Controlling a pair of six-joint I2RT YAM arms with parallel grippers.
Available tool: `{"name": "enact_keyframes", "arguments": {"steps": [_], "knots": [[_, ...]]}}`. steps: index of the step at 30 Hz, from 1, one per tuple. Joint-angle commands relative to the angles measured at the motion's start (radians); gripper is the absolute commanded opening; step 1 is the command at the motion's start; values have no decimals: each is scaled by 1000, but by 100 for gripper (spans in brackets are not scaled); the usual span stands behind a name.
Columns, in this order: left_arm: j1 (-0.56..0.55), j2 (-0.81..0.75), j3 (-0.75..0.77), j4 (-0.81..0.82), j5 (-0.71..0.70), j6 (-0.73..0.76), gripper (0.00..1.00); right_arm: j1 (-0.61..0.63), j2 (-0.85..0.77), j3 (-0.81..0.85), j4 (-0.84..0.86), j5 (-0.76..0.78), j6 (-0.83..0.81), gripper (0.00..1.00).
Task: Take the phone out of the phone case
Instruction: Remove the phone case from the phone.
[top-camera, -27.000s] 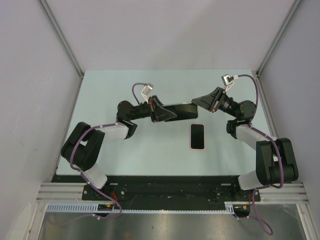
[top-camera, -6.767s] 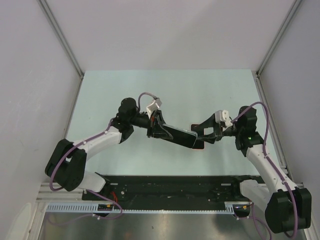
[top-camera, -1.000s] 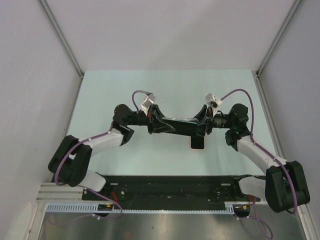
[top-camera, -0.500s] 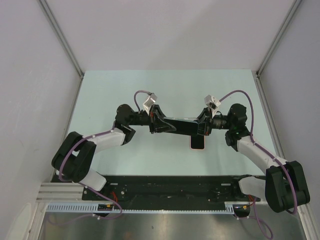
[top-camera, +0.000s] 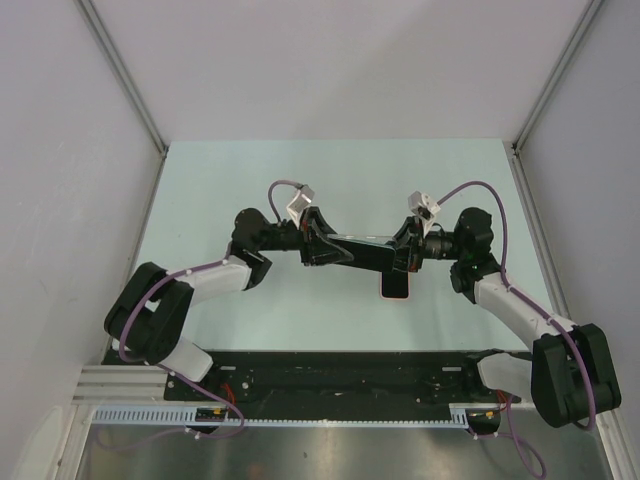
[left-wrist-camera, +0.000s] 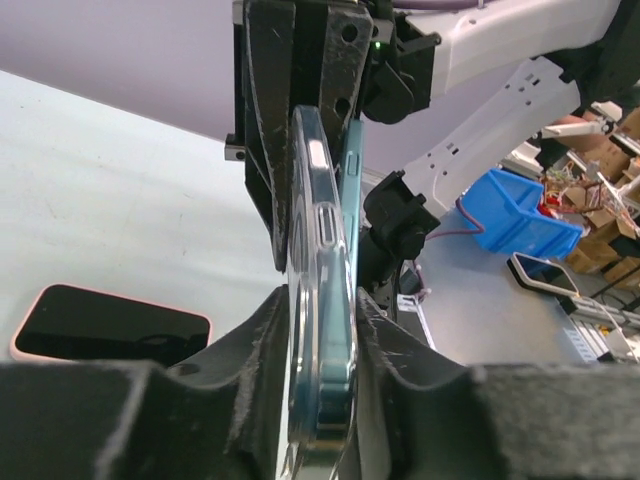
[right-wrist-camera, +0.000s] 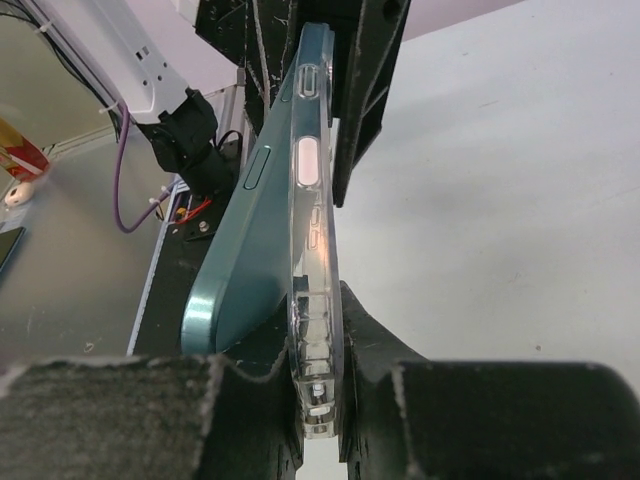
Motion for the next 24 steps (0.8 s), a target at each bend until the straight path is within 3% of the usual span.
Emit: {"name": "enact_keyframes", "arguments": {"steps": [1,11,18,20,24], "knots": [[-10,-20,7,8,-54,22,40,12,-32,6,35,-7,-23,0],[-4,-31,2,-21,-78,65,79,5,-23,6,52,-8,25,0],[38,-89,-4,-30,-97,105,89,-14,-2,6,44,1,31,0],[61,-109,-4,-33,-100,108,99,-17,3,6,44,2,36,0],[96,-145,-3,-41,-91,129,100,-24,20,6,31,12,29,0]]}}
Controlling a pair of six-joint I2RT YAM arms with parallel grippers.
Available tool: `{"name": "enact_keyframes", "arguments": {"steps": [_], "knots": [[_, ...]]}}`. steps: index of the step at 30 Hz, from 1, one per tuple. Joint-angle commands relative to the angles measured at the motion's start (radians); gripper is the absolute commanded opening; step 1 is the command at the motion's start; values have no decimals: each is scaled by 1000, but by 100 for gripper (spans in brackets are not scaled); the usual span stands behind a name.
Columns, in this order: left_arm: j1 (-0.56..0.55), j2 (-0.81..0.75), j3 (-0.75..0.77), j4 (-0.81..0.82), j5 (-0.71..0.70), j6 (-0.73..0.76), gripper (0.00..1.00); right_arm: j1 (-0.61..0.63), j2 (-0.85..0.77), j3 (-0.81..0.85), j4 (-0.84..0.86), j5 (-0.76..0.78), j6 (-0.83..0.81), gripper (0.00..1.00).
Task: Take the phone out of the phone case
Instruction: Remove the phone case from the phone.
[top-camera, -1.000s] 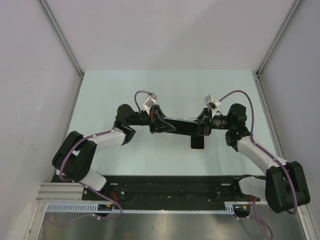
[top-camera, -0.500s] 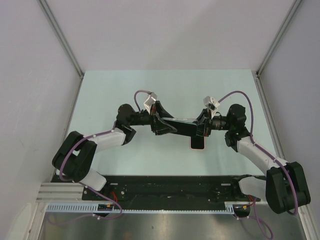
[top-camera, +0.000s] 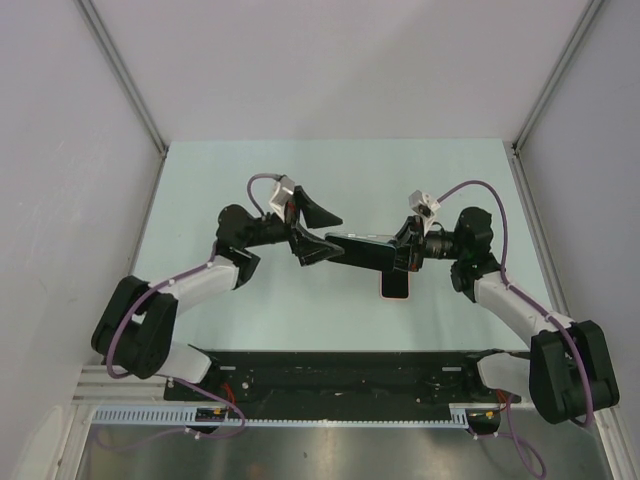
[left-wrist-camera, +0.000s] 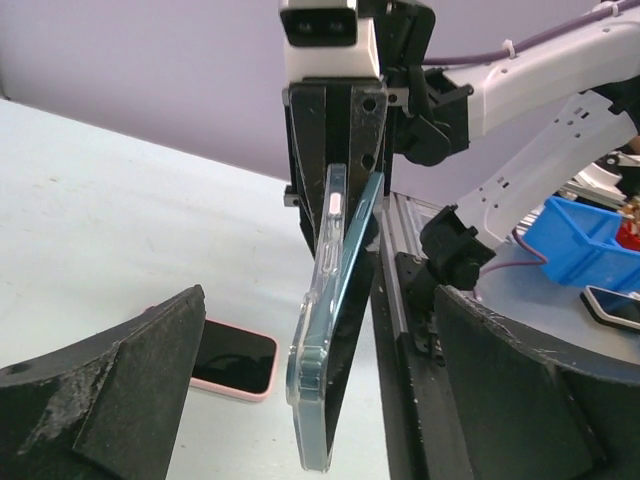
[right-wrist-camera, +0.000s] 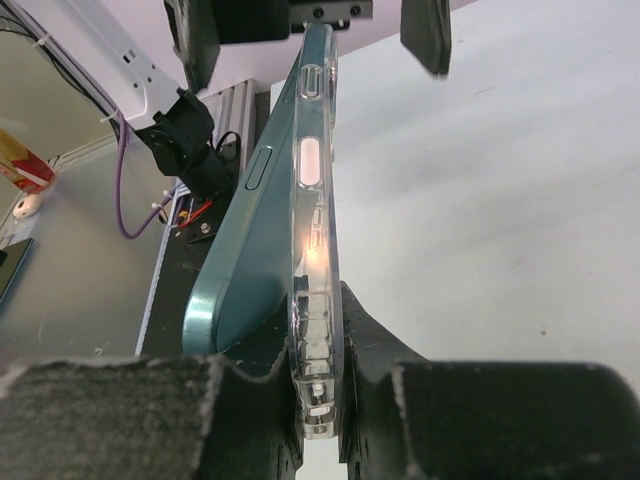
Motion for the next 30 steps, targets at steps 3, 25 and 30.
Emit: {"name": "enact_keyframes", "arguments": {"steps": [3,25,30], "knots": [[57,-90,0,3,-8,72,100,-17,24,12,19,11,-4,0],[20,-264,47,-728,-316,952,100,-23,153,50,-113,50,-2,0],[-32,-269,34,-779,-357,1054,100,-20,155,60,-155,56,-22,0]]}}
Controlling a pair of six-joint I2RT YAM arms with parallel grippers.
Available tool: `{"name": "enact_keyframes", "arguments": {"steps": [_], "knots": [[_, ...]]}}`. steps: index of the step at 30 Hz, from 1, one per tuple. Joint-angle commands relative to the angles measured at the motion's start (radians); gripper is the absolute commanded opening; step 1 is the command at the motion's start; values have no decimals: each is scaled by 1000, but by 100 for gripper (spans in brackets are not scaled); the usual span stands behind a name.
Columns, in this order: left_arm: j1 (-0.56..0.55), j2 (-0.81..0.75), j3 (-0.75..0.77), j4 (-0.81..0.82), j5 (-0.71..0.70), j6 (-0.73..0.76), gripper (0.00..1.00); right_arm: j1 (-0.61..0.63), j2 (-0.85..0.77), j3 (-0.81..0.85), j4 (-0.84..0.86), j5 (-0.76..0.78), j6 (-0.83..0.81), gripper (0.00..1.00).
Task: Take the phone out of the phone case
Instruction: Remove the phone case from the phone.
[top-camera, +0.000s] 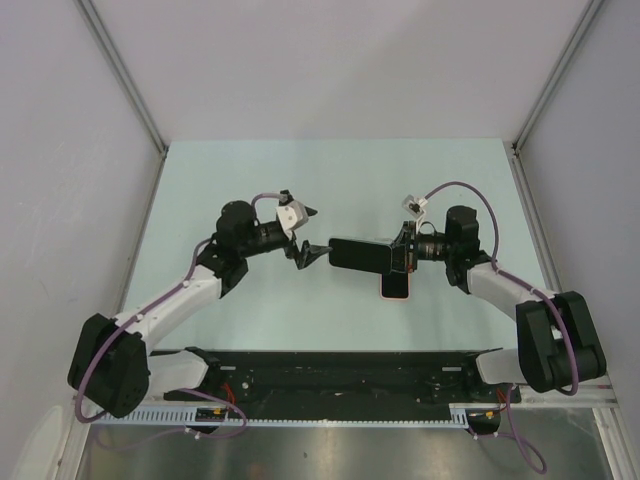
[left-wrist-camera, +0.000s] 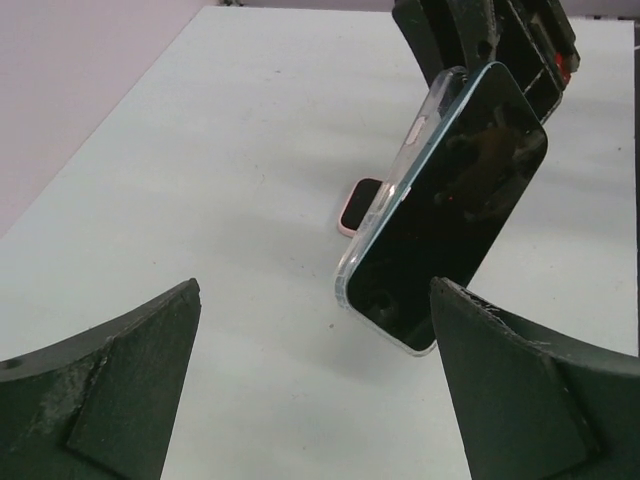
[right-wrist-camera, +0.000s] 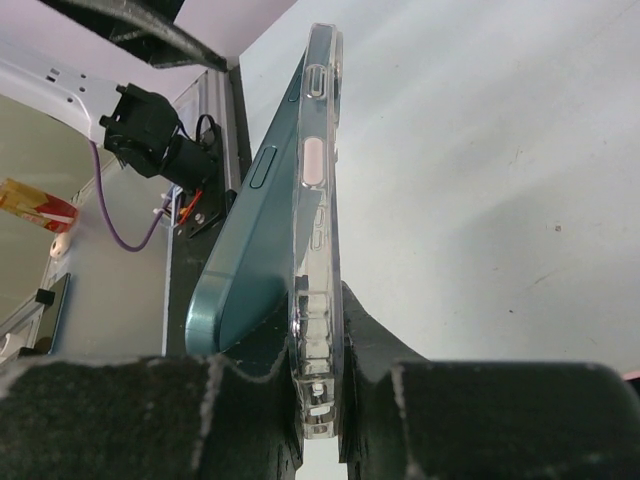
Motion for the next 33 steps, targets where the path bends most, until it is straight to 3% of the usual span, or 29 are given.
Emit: {"name": "enact_keyframes", "arguments": {"steps": [1,11,28,33], "knots": [[-56,-36,14,-70,-52,206,100,5,-5,55,-19,2,-19,0],[-170,-4,38,-148,-190,339,100,5,16,65,-64,3,-1,0],[-355,120,118,-194,-311,375,100,8,127,116,-173,17,48,0],[-377,158,142,-206,-286,362,100,8,129,118,-174,18,45,0]]}}
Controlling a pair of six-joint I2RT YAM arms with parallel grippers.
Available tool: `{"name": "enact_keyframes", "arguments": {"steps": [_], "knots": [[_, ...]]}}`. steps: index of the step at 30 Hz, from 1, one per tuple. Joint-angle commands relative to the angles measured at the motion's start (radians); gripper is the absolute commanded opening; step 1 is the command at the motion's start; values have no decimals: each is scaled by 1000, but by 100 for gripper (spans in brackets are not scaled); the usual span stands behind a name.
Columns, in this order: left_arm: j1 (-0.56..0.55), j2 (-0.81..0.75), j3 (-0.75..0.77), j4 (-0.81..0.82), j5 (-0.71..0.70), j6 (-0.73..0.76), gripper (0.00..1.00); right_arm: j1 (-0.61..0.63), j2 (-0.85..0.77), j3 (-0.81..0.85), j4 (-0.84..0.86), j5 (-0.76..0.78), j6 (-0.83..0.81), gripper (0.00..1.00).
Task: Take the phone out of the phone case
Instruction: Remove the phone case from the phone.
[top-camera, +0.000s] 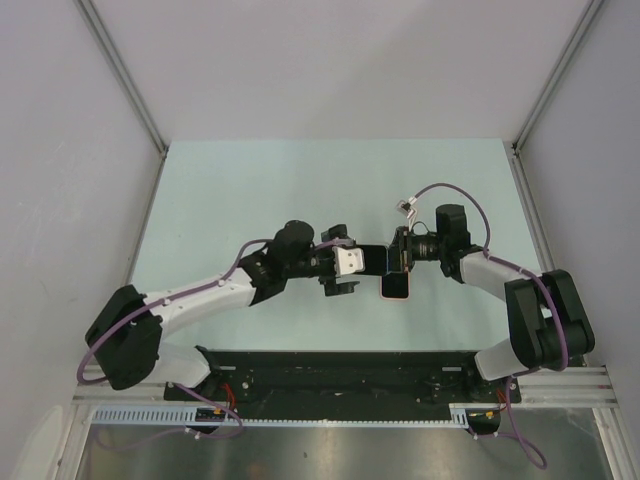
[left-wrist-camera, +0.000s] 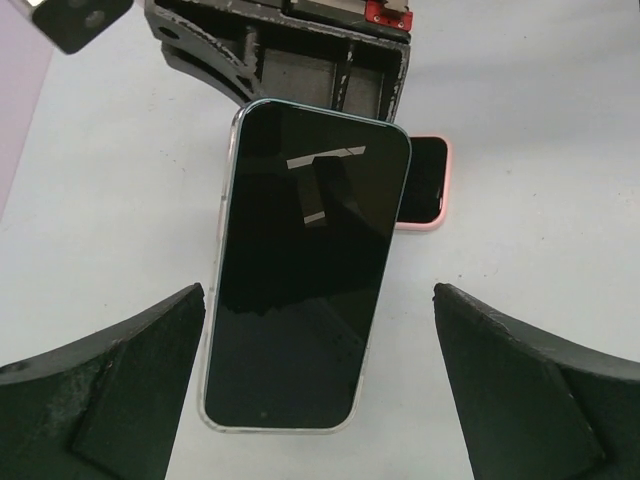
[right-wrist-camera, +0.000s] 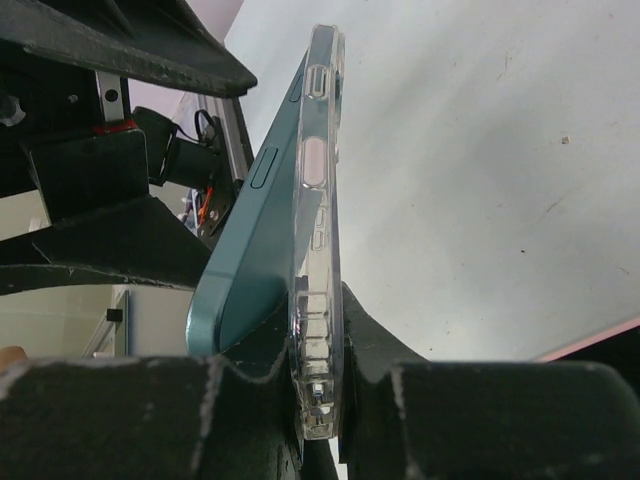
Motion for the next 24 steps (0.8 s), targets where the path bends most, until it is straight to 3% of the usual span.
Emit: {"name": "enact_keyframes", "arguments": {"steps": [1,24], "knots": [[-21,25,66,-9,11,13,100,4,3,49,23,-25,11,0],[-61,116,109,-4,-67,38,100,19,-4,52,9,-60,8,0]]}}
